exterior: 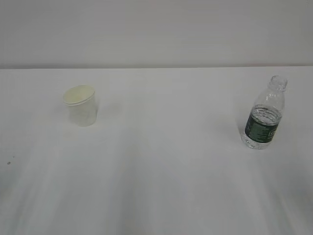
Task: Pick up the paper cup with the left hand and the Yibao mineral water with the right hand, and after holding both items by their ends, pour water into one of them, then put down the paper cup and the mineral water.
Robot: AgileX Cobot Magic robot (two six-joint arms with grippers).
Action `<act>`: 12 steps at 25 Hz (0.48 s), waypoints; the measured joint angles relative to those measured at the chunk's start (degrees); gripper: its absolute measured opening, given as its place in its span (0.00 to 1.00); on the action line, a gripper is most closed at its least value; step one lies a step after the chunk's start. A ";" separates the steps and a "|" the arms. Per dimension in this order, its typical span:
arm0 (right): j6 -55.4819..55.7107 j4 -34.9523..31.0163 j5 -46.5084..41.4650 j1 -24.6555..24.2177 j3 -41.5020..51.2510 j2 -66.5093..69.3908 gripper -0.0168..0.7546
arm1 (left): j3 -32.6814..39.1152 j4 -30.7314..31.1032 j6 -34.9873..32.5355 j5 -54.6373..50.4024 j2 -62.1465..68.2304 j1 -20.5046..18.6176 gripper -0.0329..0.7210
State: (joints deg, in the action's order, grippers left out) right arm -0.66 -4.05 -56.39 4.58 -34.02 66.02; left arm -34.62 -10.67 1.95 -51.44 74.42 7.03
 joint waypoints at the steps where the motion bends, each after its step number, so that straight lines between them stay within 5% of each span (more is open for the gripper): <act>1: -0.11 0.00 1.03 0.00 0.00 0.00 0.74 | 0.00 0.00 0.00 0.93 0.00 0.00 0.64; 12: -0.57 0.00 15.38 0.00 3.74 0.05 0.74 | 0.00 0.18 0.00 15.03 0.00 0.00 0.64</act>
State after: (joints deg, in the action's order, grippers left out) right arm -1.23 -4.05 -41.01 4.58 -30.27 66.08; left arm -34.62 -10.49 1.95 -36.41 74.42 7.03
